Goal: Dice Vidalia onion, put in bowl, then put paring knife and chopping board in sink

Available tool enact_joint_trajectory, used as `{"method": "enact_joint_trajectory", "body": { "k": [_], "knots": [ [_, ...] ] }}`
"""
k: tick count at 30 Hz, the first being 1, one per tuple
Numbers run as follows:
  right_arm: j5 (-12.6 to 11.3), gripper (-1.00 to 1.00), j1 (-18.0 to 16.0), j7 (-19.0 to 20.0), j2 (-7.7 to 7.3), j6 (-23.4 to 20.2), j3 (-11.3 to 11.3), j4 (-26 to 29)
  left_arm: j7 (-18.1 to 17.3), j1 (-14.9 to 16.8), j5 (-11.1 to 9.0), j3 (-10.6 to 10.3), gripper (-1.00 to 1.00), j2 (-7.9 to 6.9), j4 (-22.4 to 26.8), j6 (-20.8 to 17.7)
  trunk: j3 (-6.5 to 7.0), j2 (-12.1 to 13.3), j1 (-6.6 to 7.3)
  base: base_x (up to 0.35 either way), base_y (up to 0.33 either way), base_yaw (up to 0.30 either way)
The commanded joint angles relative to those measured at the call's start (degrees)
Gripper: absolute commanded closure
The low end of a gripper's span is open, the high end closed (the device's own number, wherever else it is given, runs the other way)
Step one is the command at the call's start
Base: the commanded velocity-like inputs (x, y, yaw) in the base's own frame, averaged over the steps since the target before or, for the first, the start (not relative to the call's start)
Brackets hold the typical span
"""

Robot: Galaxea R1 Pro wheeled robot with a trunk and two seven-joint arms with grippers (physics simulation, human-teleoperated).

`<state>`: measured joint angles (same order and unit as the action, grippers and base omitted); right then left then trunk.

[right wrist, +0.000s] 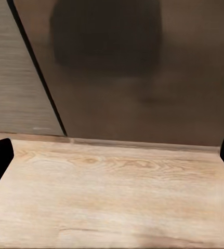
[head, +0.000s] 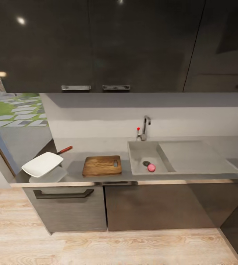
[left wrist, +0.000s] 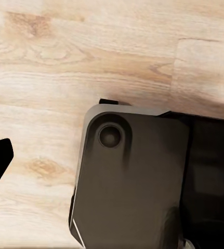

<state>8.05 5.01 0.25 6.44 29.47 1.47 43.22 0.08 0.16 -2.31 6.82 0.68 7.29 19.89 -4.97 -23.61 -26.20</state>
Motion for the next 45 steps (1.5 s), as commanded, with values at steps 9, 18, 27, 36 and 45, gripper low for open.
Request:
{"method": "enact_joint_trajectory", "body": {
  "k": [9, 18, 27, 36, 45],
  "knots": [
    [0.30, -1.00, 0.00, 0.07, 0.06, 0.06, -0.07, 0.09, 0.07, 0.02, -0.23, 0.13, -1.00, 0.02, 0.01, 0.15, 0.08, -0.11, -0.02, -0.120, -0.273, -0.160],
    [0.30, -1.00, 0.00, 0.10, 0.06, 0.06, 0.02, -0.02, 0.09, 0.02, -0.23, 0.13, -1.00, 0.02, 0.01, 0.15, 0.50, -0.11, -0.02, -0.120, -0.278, -0.255],
    [0.30, -1.00, 0.00, 0.06, 0.06, 0.06, 0.03, -0.07, 0.10, 0.02, -0.23, 0.19, -1.00, 0.00, 0.01, 0.11, 0.76, -0.11, -0.02, -0.069, -0.279, -0.165],
    [0.30, -1.00, 0.00, 0.02, 0.11, 0.04, 0.03, -0.11, 0.10, 0.02, -0.28, 0.21, -1.00, -0.06, 0.01, 0.07, 0.76, -0.11, -0.02, -0.002, -0.278, 0.068],
    [0.30, -1.00, 0.00, 0.02, 0.15, 0.05, 0.00, -0.62, 0.10, 0.02, -0.30, 0.22, -1.00, -0.07, -0.01, 0.06, 0.76, -0.11, -0.02, 0.000, -0.263, 0.091]
  ]
}}
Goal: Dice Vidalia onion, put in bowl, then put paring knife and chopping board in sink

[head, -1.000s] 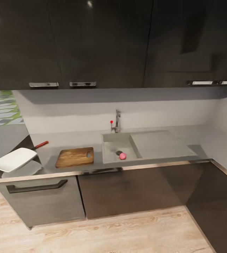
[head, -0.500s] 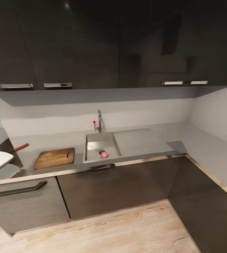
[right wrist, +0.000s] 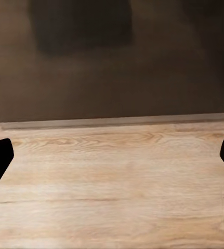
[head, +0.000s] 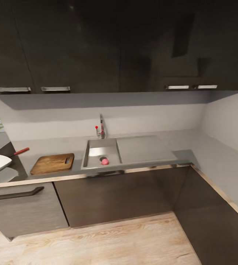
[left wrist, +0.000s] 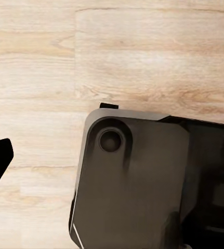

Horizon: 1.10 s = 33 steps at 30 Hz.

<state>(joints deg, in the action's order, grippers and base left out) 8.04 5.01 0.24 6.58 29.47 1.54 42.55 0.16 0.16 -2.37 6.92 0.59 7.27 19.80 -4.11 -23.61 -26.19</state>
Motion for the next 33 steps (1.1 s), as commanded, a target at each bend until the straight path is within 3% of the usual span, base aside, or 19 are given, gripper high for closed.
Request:
{"method": "enact_joint_trajectory", "body": {
  "k": [1, 8, 15, 33],
  "knots": [
    [0.31, -1.00, 0.00, 0.02, 0.01, 0.05, -0.09, 0.03, 0.02, 0.02, -0.23, 0.11, -1.00, 0.02, 0.02, 0.15, -0.10, -0.11, -0.03, 0.000, -0.255, 0.050],
    [0.31, -1.00, 0.00, 0.02, 0.02, 0.02, -0.10, -0.18, 0.02, 0.02, -0.21, 0.11, -1.00, 0.02, 0.03, 0.15, -0.10, -0.11, -0.03, 0.000, -0.229, 0.152],
    [0.31, -1.00, 0.00, 0.02, 0.01, -0.02, -0.08, -0.27, 0.02, 0.02, -0.23, 0.11, -1.00, 0.02, 0.00, 0.15, -0.10, -0.11, -0.03, 0.000, -0.039, 0.241],
    [0.31, -1.00, 0.00, 0.02, 0.01, -0.02, -0.13, -0.24, -0.05, 0.02, -0.13, 0.03, -1.00, 0.21, 0.64, 0.20, -0.10, -0.11, -0.03, 0.091, -0.001, 0.012]
  ]
}}
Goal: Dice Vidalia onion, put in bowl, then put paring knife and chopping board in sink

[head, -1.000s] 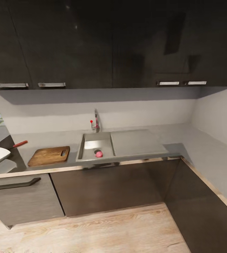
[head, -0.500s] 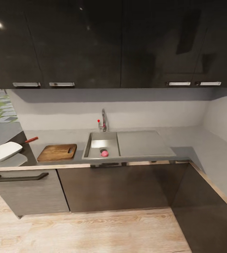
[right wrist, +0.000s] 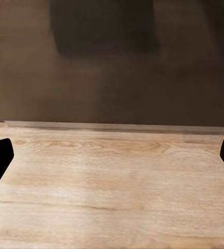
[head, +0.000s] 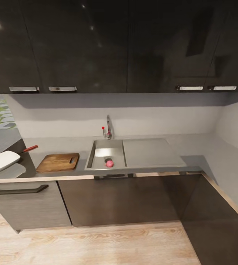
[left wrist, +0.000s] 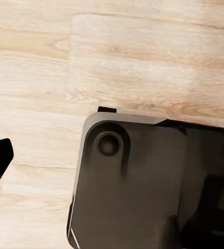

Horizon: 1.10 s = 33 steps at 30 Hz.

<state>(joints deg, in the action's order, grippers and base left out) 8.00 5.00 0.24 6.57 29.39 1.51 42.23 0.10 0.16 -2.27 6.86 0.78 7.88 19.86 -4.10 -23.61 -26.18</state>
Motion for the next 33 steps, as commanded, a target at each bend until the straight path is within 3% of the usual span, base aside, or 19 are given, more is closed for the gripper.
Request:
{"method": "enact_joint_trajectory", "body": {
  "k": [1, 6, 8, 11, 12, 16, 17, 22, 24, 27, 30, 33],
  "knots": [
    [0.35, -1.00, 0.01, 0.02, 0.02, 0.07, -0.10, 0.09, 0.05, 0.01, -0.22, 0.09, -1.00, 0.02, 1.04, -0.04, -0.10, -0.11, -0.04, 0.024, 0.000, 0.000],
    [0.35, -1.00, 0.01, 0.02, -0.03, 0.05, -0.10, 0.12, 0.15, 0.01, -0.11, 0.01, -1.00, 0.19, 7.96, -1.31, -0.10, -0.11, -0.04, 0.010, 0.000, 0.000],
    [0.35, -1.00, 0.01, 0.04, -0.05, 0.08, -0.13, 0.12, 0.16, 0.01, -0.09, -0.11, -1.00, 0.32, 13.18, -4.68, -0.10, -0.11, -0.04, 0.002, 0.000, 0.000],
    [0.35, -1.00, 0.01, 0.04, -0.06, 0.06, -0.11, 0.08, 0.17, 0.01, -0.03, -0.37, -1.00, 0.54, 23.63, -15.19, -0.10, -0.11, -0.04, 0.000, 0.000, 0.000],
    [0.35, -1.00, 0.01, 0.05, -0.06, 0.06, -0.12, 0.08, 0.17, 0.01, -0.03, -0.43, -1.00, 0.56, 25.80, -17.03, -0.10, -0.11, -0.04, 0.000, 0.000, 0.000],
    [0.35, -1.00, 0.01, 0.05, -0.06, 0.09, -0.11, 0.09, 0.17, 0.01, -0.09, -1.53, -1.00, 0.57, 43.60, -29.51, -0.10, -0.11, -0.04, 0.000, 0.000, 0.000],
    [0.35, -1.00, 0.01, 0.06, -0.06, 0.08, -0.11, 0.08, 0.17, 0.01, -0.09, -1.79, -1.00, 0.60, 45.64, -30.93, -0.10, -0.11, -0.04, 0.000, 0.000, 0.000],
    [0.35, -1.00, 0.01, 0.05, -0.06, 0.06, -0.12, 0.05, 0.17, 0.01, -0.04, -6.90, -1.00, 0.86, 64.16, -45.09, -0.10, -0.11, -0.04, 0.000, 0.000, 0.000],
    [0.35, -1.00, 0.01, 0.04, -0.03, 0.07, -0.12, 0.04, 0.17, 0.01, 0.01, -9.63, -1.00, 0.99, 73.45, -53.26, -0.10, -0.11, -0.04, 0.000, 0.000, 0.000],
    [0.35, -1.00, 0.01, 0.04, -0.02, 0.09, -0.11, 0.05, 0.23, 0.04, 0.11, -11.93, -1.00, 1.84, 78.66, -59.13, -0.10, -0.11, -0.04, 0.000, 0.000, 0.000],
    [0.35, -1.00, 0.01, 0.04, -0.01, 0.07, -0.10, 0.06, 0.25, 0.34, 0.07, -12.80, -1.00, 2.35, 80.21, -63.11, -0.10, -0.11, -0.04, 0.000, 0.000, 0.000],
    [0.35, -1.00, 0.01, 0.05, -0.05, 0.11, -0.15, 0.11, 0.25, 4.00, 0.01, -13.02, -1.00, 2.89, 80.55, -66.42, -0.10, -0.11, -0.04, 0.000, 0.000, 0.000]
  ]
}}
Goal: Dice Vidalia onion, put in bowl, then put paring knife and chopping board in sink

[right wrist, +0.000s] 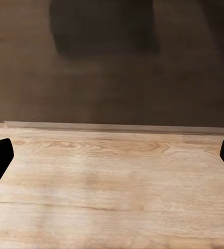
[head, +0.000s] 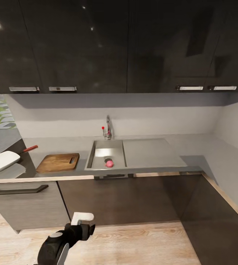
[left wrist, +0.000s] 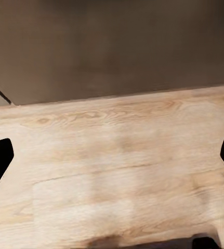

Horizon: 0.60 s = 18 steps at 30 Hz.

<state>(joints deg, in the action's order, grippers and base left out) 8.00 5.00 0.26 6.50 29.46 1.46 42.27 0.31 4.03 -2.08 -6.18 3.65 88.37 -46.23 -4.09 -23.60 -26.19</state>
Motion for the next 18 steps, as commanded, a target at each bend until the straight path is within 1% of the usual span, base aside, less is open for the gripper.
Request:
{"method": "enact_joint_trajectory", "body": {
  "k": [1, 3, 5, 7, 8, 11, 12, 13, 14, 16, 18],
  "knots": [
    [0.35, -1.00, 0.01, 0.01, 0.01, 0.06, -0.13, 0.09, 0.04, 4.14, -0.22, -0.03, -1.00, 0.77, 0.01, -3.40, -0.12, -0.12, -0.03, 0.000, 0.000, 0.000],
    [0.24, -1.00, 0.01, 0.01, 0.01, 0.07, -0.13, 0.09, 0.04, 8.06, -0.23, -0.06, -1.00, 1.60, -0.02, -7.16, -0.12, -0.12, -0.03, 0.000, 0.000, 0.000],
    [-0.49, -1.00, 0.01, 0.02, 0.01, 0.07, -0.14, 0.09, 0.04, 12.11, -0.27, -0.09, -1.00, 2.47, -0.28, -9.40, -0.12, -0.12, -0.03, 0.000, 0.000, 0.000],
    [-1.71, -1.00, 0.01, 0.06, 0.01, 0.07, -0.14, 0.10, 0.04, 15.98, -0.28, -0.14, -1.00, 3.01, -0.99, -10.37, -0.12, -0.12, -0.03, 0.000, 0.000, 0.000],
    [-1.99, -1.00, 0.01, 0.07, 0.01, 0.07, -0.14, 0.10, 0.04, 16.97, -0.28, -0.16, -1.00, 3.14, -1.24, -10.51, -0.12, -0.12, -0.03, 0.000, 0.000, 0.000],
    [-2.86, -1.00, 0.01, 0.09, 0.01, 0.07, -0.14, 0.13, 0.10, 22.88, -0.35, -0.42, -1.00, 3.66, -3.50, -10.93, -0.12, -0.12, -0.03, 0.000, 0.000, 0.000],
    [-2.92, -1.00, 0.01, 0.09, 0.01, 0.07, -0.14, 0.14, 0.11, 23.80, -0.35, -0.50, -1.00, 3.74, -4.00, -10.95, -0.12, -0.12, -0.03, 0.000, 0.000, 0.000],
    [-3.01, -1.00, 0.01, 0.07, 0.01, 0.07, -0.14, 0.15, 0.11, 25.63, -0.36, -0.66, -1.00, 3.88, -5.10, -11.00, -0.12, -0.12, -0.03, 0.000, 0.000, 0.000],
    [-3.13, -1.00, 0.01, 0.03, 0.01, 0.07, -0.14, 0.14, 0.12, 30.48, -0.37, -0.86, -1.00, 4.38, -8.48, -11.05, -0.12, -0.12, -0.03, 0.000, 0.000, 0.000],
    [-3.16, -1.00, 0.01, 0.01, 0.01, 0.07, -0.14, 0.12, 0.13, 34.98, -0.41, -0.95, -1.00, 4.62, -12.34, -11.06, -0.12, -0.12, -0.03, 0.000, 0.000, 0.000],
    [-3.20, -1.00, 0.01, 0.01, 0.01, 0.07, -0.14, 0.10, 0.13, 40.01, -0.44, -0.95, -1.00, 4.76, -17.40, -11.07, -0.12, -0.12, -0.03, 0.000, 0.000, 0.000]
  ]
}}
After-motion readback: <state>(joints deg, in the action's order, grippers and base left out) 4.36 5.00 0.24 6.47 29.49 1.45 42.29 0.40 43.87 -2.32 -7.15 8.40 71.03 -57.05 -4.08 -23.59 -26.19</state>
